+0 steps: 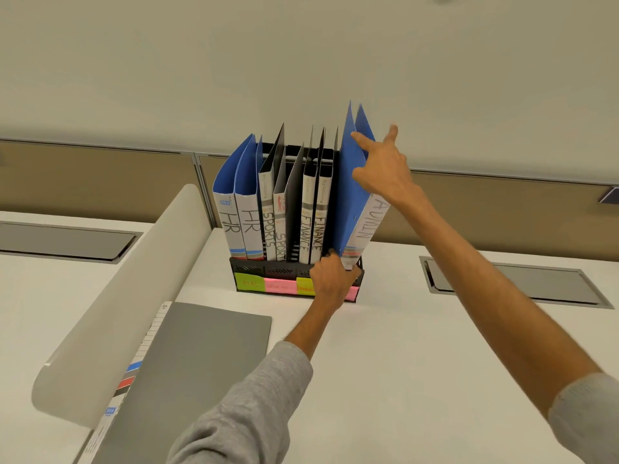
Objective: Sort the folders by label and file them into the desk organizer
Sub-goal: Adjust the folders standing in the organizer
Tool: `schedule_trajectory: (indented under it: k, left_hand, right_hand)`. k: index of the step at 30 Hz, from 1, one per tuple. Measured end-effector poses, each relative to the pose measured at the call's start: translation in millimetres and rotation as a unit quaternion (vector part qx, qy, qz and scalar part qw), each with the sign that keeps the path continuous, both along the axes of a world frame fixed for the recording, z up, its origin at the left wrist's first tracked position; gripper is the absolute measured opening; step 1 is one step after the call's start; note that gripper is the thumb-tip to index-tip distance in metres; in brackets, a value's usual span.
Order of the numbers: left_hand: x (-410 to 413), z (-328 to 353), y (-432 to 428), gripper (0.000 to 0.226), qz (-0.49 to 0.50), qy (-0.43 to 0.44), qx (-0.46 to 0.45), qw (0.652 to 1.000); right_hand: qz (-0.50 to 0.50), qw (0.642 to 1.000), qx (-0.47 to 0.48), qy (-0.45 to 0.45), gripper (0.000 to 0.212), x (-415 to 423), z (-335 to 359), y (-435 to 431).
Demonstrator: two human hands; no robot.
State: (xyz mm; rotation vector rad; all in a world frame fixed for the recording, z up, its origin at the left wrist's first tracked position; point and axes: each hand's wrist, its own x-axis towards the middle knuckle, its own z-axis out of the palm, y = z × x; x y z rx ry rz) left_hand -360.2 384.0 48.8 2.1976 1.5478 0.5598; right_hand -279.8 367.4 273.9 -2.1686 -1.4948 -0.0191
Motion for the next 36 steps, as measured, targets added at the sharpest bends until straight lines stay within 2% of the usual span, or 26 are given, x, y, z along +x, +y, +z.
schedule_trajectory:
  k: [2, 6, 10, 13, 16, 21, 26, 32, 36]
  left_hand:
    - [-0.8, -0.3, 1.2, 0.045, -0.009, -0.034, -0.015, 0.999]
    - [-4.3, -1.7, 7.6, 0.038, -0.031, -0.036, -0.01, 0.999]
    - [0.4, -3.0, 3.5, 0.044, -0.018, -0.036, -0.02, 0.999]
    - [0.1, -7.5, -0.3, 0.057, -0.015, -0.029, -0.011, 0.999]
    - [-0.6, -7.6, 5.0, 0.069, -0.019, -0.031, -0.005, 0.999]
    - [-1.7, -7.0, 7.0, 0.079, -0.011, -0.063, -0.016, 0.998]
    - [0.7, -8.7, 6.1, 0.077, 0.026, -0.086, -0.027, 0.996]
    - [-1.8, -11.2, 5.1, 0.088, 0.065, -0.063, 0.003, 0.996]
    - [6.8, -11.5, 8.5, 0.073, 0.064, -0.072, -0.012, 0.995]
  right_hand:
    - [-0.001, 1.0, 0.002, 0.011, 0.075, 6.1, 5.5, 4.1]
    - [-0.01, 0.999, 0.016, 0.03, 0.046, 9.2, 4.2, 8.1]
    - [0.014, 0.997, 0.033, 0.073, 0.064, 3.6, 5.4, 14.4]
    - [0.025, 0.994, 0.049, 0.089, 0.055, 6.1, 2.1, 16.3]
    - [0.016, 0.99, 0.062, 0.122, 0.063, 11.6, -0.2, 21.0]
    - [0.014, 0.994, 0.001, 0.108, 0.061, 12.3, -5.5, 24.1]
    - [0.025, 0.988, -0.031, 0.146, 0.069, -1.0, -12.0, 46.9]
    - [-0.02, 0.982, -0.015, 0.187, 0.066, 8.4, -73.6, 60.2]
    - [0.009, 0.98, -0.058, 0.188, 0.064, 30.7, -71.6, 71.2]
